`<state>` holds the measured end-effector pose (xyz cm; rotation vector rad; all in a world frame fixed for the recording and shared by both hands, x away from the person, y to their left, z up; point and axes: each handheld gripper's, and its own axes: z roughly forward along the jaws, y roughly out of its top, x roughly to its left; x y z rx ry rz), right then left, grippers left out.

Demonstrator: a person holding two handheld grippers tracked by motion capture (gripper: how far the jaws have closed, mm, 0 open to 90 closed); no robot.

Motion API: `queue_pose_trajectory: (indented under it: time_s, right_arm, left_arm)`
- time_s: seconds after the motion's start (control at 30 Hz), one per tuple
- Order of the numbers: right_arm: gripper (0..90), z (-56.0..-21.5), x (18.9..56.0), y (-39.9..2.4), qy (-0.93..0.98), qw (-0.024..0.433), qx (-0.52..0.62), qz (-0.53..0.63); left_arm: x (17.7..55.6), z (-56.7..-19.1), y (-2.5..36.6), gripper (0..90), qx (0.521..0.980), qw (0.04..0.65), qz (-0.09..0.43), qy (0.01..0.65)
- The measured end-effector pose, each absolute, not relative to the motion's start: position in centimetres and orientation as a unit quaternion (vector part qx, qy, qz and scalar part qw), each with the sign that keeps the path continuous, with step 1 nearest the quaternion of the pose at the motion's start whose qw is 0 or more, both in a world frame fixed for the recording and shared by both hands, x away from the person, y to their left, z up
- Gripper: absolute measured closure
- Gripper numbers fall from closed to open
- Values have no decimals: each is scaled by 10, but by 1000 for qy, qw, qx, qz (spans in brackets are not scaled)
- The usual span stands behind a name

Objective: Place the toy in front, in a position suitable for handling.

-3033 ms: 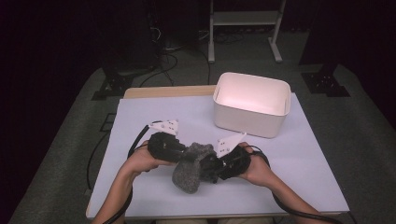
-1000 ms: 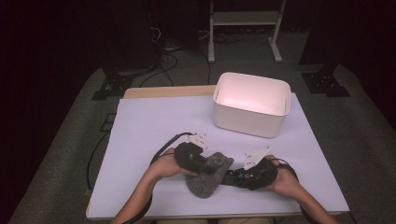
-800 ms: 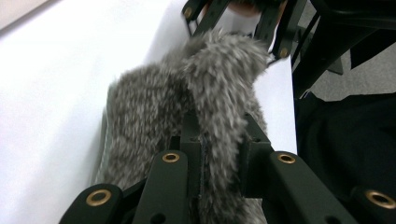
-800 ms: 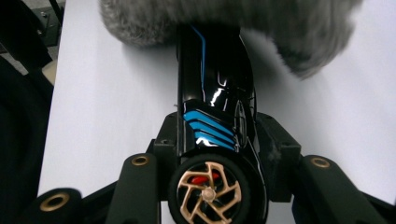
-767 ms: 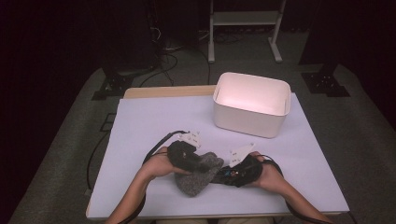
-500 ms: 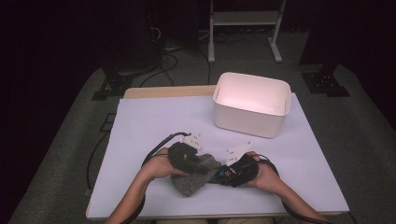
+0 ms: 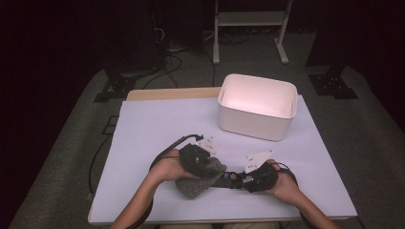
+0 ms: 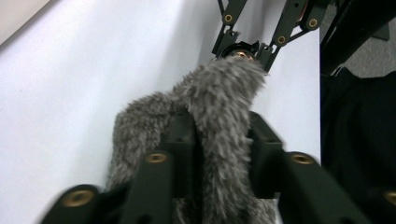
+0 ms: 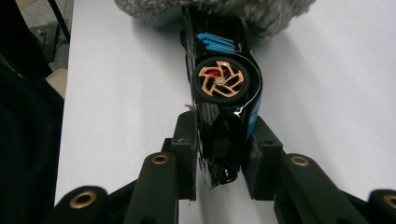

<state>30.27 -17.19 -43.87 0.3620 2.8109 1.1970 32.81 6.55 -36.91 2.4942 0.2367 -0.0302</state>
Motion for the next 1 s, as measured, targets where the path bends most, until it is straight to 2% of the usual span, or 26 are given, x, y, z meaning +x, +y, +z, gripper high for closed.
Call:
queue_pose_trajectory:
  time_s: [0.07,0.13,0.53,0.77,1.0]
  right_arm:
    - [682,-439,302,-172,913,34,117,389]
    - [681,-439,302,-172,912,33,118,390]
    - [661,-439,303,-166,907,34,120,403]
    - [665,-438,304,-166,908,29,124,400]
    - [665,-438,304,-166,910,32,120,395]
  left_arm:
    - [327,-370,65,758,944,319,-12,81]
    - [326,-370,62,778,944,320,-17,74]
    - [325,-371,17,780,952,305,-30,24]
    - [326,-368,30,780,955,294,-17,36]
    - [326,-367,77,774,952,298,4,74]
